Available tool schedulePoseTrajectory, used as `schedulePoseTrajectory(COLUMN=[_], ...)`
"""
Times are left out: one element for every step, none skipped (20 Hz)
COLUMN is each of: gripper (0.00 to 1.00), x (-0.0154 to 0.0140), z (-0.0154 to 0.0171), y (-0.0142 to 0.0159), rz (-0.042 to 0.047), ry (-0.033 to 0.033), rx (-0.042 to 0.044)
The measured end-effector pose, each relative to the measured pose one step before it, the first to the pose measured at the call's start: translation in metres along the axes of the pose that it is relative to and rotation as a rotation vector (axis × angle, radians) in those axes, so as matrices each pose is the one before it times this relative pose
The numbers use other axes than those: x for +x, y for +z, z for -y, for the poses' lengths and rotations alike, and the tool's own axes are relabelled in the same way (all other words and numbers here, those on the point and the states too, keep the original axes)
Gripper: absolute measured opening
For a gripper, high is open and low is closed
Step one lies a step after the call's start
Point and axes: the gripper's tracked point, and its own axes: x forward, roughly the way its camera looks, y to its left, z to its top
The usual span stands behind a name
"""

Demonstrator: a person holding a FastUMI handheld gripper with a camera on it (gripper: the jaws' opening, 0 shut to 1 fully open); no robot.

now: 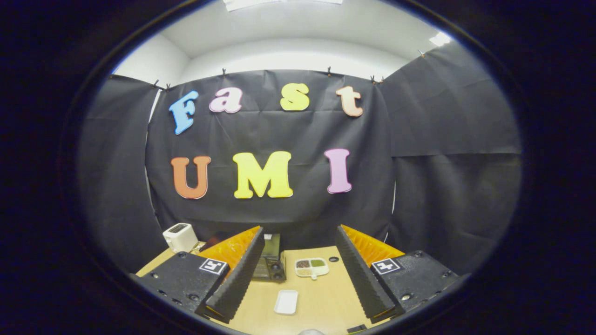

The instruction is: Open the toaster oven, put the food inside, and close the toaster oven door.

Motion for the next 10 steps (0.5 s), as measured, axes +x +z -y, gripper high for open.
schedulePoseTrajectory(gripper=[0.98, 0.98, 0.98, 0.98, 0.98, 0.98, 0.98, 0.98, 0.98, 0.98], x=[-0.00126, 0.00158, 0.0014, 0.00113, -0.00183, 0.00035, 0.00046, 0.00133, -0.00096, 0.00028], z=[0.00673, 0.00757, 0.00601, 0.00613, 0.0075, 0.00358, 0.00358, 0.00288, 0.00278, 0.00291], y=[0.0026, 0.00199, 0.00117, 0.00095, 0.00042, -0.00034, -0.0016, 0.00049, -0.00145, -0.00065], rz=[-0.00213, 0.00042, 0.00217, 0.00332, -0.0016, 0.00103, -0.00059, 0.00167, -0.00189, -0.003], ry=[0.00117, -0.00097, 0.00047, -0.00273, -0.00243, 0.00287, -0.00056, 0.0003, -0.00099, 0.00076], rx=[-0.00652, -0.00805, -0.00244, -0.00106, -0.00018, -0.0014, -0.00219, -0.00231, -0.0011, 0.001])
